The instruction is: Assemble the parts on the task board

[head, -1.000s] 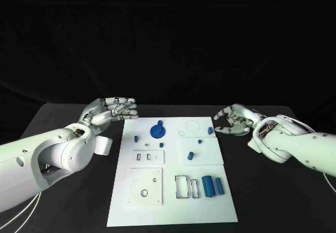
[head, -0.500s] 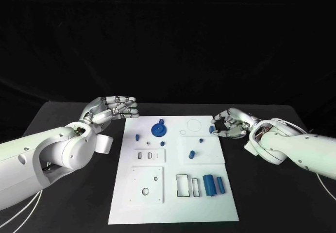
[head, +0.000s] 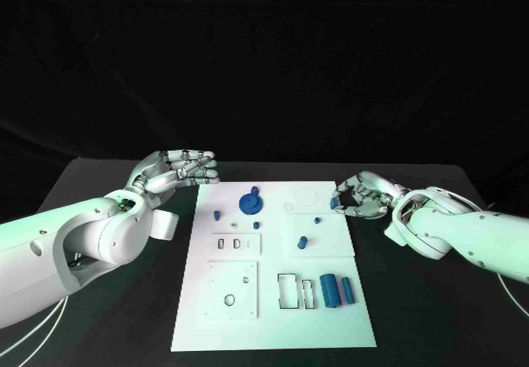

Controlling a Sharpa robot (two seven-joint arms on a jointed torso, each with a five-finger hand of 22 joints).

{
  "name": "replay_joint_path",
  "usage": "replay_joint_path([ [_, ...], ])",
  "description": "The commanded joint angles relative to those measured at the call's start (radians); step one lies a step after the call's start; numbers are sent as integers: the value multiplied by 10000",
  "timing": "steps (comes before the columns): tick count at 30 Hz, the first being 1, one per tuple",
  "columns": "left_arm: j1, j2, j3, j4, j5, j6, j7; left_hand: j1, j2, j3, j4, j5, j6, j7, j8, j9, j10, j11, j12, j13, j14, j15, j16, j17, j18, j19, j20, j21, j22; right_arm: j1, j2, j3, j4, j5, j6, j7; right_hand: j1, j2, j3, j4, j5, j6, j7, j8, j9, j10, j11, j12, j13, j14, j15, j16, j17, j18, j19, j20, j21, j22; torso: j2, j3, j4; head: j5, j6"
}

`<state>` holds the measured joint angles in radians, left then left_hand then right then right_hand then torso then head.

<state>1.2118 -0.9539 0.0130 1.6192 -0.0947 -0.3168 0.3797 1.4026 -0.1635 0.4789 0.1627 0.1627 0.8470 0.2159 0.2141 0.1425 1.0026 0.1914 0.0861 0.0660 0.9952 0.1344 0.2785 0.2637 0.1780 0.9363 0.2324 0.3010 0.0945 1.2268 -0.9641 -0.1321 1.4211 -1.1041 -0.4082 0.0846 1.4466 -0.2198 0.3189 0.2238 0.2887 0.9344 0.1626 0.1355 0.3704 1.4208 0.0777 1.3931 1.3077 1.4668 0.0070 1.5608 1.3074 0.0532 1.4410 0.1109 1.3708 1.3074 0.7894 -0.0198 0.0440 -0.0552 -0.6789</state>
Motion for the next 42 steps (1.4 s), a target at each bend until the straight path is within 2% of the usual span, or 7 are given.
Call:
replay_joint_path([
  [1, 3, 9, 5, 5, -35, 187, 67, 27, 20, 26, -22, -25, -51, 431, -69, -9, 21, 38, -49, 8, 0, 46, -48, 11, 39, 0, 41, -66, -16, -25, 32, 1, -4, 10, 211, 109, 103, 48, 186, -8, 10, 182, -43, 100, 20, 86, -48, 60, 939, 937, -53, -28, 2199, 21, 39, -38, 69, 680, -3, 4, 2, 10, -10],
  [6, 3, 9, 5, -1, -35, 190, 61, 27, 20, 26, -22, -25, -51, 431, -69, -9, 21, 38, -49, 8, 0, 46, -48, 11, 39, 0, 41, -66, -16, -34, 73, 1, -17, 10, 226, 119, 88, 83, 340, -38, -4, 300, -83, 168, 29, 128, -84, 108, 980, 940, -83, -26, 2208, 14, 60, -63, 93, 714, -3, -1, 0, 6, -13],
  [25, 3, 0, 5, -5, -35, 182, 71, 27, 20, 26, -22, -25, -51, 431, -69, -9, 21, 38, -49, 8, 0, 46, -48, 11, 39, 0, 41, -66, -16, -40, 170, 1, -47, 20, 107, 114, -73, 43, 485, -30, -40, 239, -65, 143, -9, 152, -73, 134, 999, 944, -83, -21, 2223, 2, 88, -78, 121, 757, -2, -9, 7, -3, -26],
  [28, 3, -5, 5, -4, -35, 183, 67, 27, 20, 26, -22, -25, -51, 431, -69, -9, 21, 38, -49, 8, 0, 46, -48, 11, 39, 0, 41, -66, -16, -40, 178, 1, -56, 34, 63, 135, -98, 144, 655, -59, -13, 383, -113, 240, 15, 189, -110, 175, 1034, 949, -108, -15, 2242, -8, 120, -91, 161, 805, -1, -11, 8, 3, -25],
  [31, 3, -12, 5, -3, -35, 183, 63, 27, 20, 26, -22, -25, -51, 431, -69, -9, 21, 38, -49, 8, 0, 46, -48, 11, 39, 0, 41, -66, -16, -40, 184, 1, -70, 61, -39, 195, -136, 297, 886, -139, -6, 687, -238, 489, 106, 231, -213, 215, 1069, 947, -189, -18, 2234, -11, 139, -151, 177, 835, 2, -10, 3, -1, -13],
  [36, 3, -15, 5, -2, -35, 187, 59, 27, 20, 26, -22, -25, -51, 431, -69, -9, 21, 38, -49, 8, 0, 46, -48, 11, 39, 0, 41, -66, -16, -40, 194, 1, -97, 90, -277, 262, -183, 530, 1337, -356, -392, 928, -418, 900, 281, 310, -374, 278, 1134, 955, -332, -10, 2264, -39, 212, -284, 269, 952, -6, -9, 6, 8, -27],
  [42, 3, -18, 5, -9, -35, 185, 58, 27, 20, 26, -22, -25, -51, 431, -69, -9, 21, 38, -49, 8, 0, 46, -48, 11, 39, 0, 41, -66, -16, -40, 193, 1, -110, 96, -630, 280, -228, 595, 1565, -533, -410, 941, -479, 1126, 397, 345, -432, 298, 1157, 960, -389, -6, 2281, -54, 250, -343, 316, 1013, -7, -7, 5, 30, -23],
])
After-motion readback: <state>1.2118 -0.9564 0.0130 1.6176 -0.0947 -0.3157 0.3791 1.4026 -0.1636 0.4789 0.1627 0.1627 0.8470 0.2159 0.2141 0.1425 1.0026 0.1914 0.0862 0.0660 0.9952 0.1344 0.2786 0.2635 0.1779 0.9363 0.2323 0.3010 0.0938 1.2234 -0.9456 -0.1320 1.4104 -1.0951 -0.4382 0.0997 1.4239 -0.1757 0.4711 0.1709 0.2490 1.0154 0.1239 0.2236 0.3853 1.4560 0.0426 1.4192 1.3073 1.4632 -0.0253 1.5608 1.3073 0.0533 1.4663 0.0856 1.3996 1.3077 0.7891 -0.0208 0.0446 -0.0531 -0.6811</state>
